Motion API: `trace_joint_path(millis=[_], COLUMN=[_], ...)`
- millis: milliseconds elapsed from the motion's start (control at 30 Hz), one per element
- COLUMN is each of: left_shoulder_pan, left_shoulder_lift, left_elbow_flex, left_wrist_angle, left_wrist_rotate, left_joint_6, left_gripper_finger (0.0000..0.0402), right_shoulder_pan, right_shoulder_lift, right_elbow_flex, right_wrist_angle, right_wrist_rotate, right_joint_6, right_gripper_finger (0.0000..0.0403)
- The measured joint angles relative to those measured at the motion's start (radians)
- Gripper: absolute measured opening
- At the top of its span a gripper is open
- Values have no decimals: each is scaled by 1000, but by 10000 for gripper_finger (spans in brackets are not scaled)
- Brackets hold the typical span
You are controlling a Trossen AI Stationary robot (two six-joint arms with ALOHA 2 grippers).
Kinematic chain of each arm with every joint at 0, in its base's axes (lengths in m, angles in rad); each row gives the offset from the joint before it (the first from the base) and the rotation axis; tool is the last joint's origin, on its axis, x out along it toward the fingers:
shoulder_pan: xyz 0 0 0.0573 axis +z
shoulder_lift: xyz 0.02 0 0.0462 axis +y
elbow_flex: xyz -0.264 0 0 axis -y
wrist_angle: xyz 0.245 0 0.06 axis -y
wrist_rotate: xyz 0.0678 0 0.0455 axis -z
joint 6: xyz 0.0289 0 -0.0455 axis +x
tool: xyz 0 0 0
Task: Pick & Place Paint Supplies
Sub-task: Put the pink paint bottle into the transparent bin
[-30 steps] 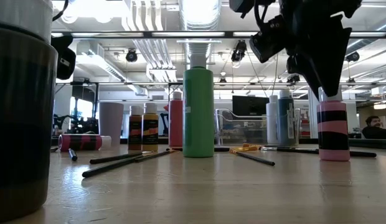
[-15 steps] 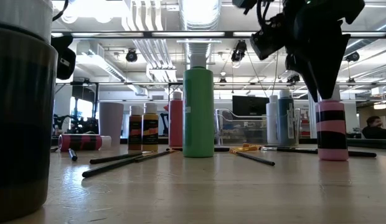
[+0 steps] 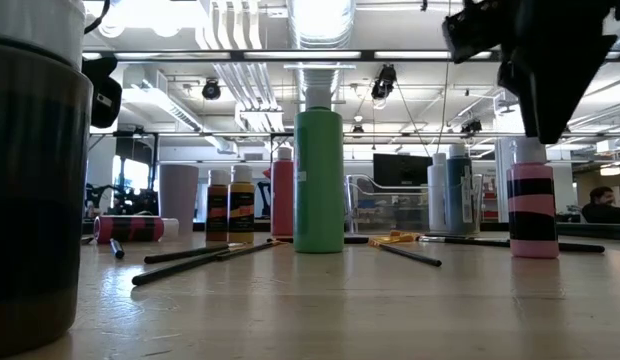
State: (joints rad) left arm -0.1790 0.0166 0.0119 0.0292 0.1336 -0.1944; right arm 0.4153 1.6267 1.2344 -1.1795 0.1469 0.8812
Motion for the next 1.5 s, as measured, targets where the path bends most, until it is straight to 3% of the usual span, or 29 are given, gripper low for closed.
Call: trace_joint_path(millis=[233, 467, 867, 1233, 1500], left_shoulder_pan=[0, 0, 0, 0, 0], left_shoulder_lift=[0, 1, 1, 1, 1], left_elbow_flex=[0, 0, 0, 0, 0], left_wrist_angle=[0, 0, 0, 0, 0], left_wrist_rotate=[0, 0, 0, 0, 0], left_joint_6=[0, 0, 0, 0, 0], left_gripper_finger=[216, 216, 216, 216, 216], right_shoulder_pan=[103, 100, 87, 74, 74], right_shoulder_lift=[-100, -150, -154, -154, -154], right_elbow_flex=[-131, -225, -226, -227, -232], right_wrist_angle=[200, 309, 289, 289, 290], right_wrist_rotate=[72, 119, 149, 195, 195], right_joint_6=[106, 110, 110, 107, 97], right_gripper_finger=[270, 245, 228, 244, 222])
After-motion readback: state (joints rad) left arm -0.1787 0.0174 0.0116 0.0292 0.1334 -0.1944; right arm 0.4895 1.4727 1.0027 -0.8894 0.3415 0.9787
